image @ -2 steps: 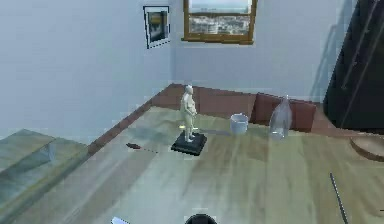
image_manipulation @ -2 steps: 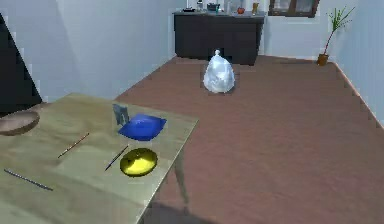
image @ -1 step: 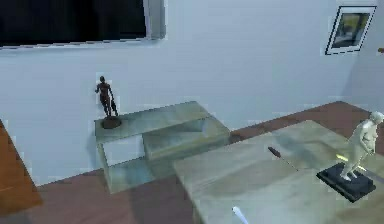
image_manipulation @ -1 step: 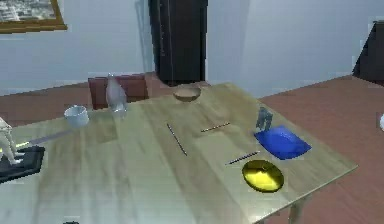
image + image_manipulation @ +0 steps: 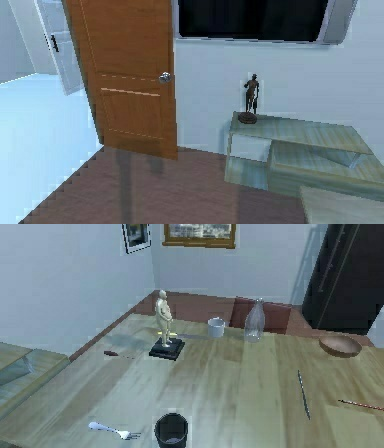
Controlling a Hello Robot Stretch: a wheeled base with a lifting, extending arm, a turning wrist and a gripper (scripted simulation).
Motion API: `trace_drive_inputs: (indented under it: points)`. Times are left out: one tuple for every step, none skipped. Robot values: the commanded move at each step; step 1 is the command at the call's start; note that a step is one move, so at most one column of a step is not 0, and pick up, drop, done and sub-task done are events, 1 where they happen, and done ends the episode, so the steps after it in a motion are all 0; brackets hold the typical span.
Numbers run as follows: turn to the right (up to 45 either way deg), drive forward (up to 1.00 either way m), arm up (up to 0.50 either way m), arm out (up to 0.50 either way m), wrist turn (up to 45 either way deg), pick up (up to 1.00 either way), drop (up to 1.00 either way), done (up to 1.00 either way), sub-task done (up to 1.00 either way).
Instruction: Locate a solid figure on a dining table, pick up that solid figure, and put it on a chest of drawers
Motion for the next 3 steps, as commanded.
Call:
trace_drive_inputs:
  points:
    - [0.0, 0.00, 0.50, 0.00, 0.0, 0.00, 0.00, 0.00, 0.00]
    - [0.0, 0.00, 0.36, 0.00, 0.0, 0.00, 0.00, 0.00, 0.00]
    - [0.0, 0.00, 0.00, 0.50, 0.0, 0.00, 0.00, 0.00, 0.00]
